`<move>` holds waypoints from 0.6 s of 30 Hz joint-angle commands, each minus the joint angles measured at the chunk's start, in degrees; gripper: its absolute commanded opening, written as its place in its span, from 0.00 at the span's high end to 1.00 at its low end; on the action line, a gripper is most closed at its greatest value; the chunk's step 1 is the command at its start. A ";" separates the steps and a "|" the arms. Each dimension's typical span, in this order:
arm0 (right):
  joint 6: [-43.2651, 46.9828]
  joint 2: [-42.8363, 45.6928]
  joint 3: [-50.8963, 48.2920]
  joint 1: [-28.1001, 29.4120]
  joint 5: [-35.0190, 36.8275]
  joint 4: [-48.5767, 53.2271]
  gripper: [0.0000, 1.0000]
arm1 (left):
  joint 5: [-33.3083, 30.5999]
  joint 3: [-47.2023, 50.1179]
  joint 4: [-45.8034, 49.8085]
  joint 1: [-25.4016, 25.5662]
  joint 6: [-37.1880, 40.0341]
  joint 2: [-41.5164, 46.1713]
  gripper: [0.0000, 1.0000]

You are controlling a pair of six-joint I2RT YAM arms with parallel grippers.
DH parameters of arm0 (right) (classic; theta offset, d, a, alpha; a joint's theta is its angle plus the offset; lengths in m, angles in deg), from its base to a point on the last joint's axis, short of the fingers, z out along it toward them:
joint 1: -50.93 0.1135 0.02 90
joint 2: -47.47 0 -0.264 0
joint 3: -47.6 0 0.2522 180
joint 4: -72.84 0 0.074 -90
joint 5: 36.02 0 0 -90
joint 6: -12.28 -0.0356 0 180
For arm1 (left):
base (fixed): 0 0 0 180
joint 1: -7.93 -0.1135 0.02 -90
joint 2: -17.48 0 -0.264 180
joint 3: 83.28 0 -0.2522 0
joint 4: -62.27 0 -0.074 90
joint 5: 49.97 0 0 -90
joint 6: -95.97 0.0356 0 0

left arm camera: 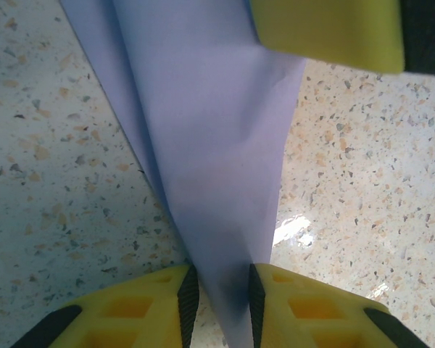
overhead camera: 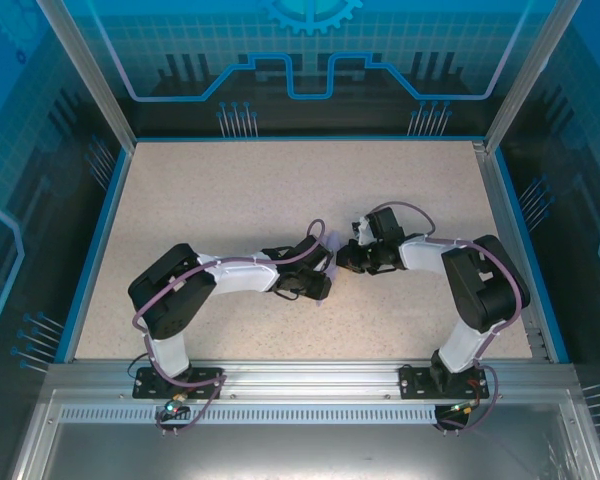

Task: Fold a paper plane with a square sheet of paper (pick it up from the middle)
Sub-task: Fold the wing for the fifth time at the center of the table.

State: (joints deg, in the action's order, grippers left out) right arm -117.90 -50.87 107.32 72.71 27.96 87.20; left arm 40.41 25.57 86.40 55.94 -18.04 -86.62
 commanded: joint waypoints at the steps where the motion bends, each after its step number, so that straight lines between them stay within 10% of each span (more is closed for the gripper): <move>1: 1.73 -1.35 2.16 0.90 0.63 1.96 0.93 | -0.86 0.87 -0.75 0.24 0.10 -2.47 0.70; 18: 6.02 -6.18 7.12 0.93 4.45 7.83 0.97 | -0.91 0.48 1.48 0.24 1.98 -2.10 0.69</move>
State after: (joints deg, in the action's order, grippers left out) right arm -113.53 -55.31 113.13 72.77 31.31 92.38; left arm 40.43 25.57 86.46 55.94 -17.63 -86.62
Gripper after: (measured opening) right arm 0.044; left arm 0.311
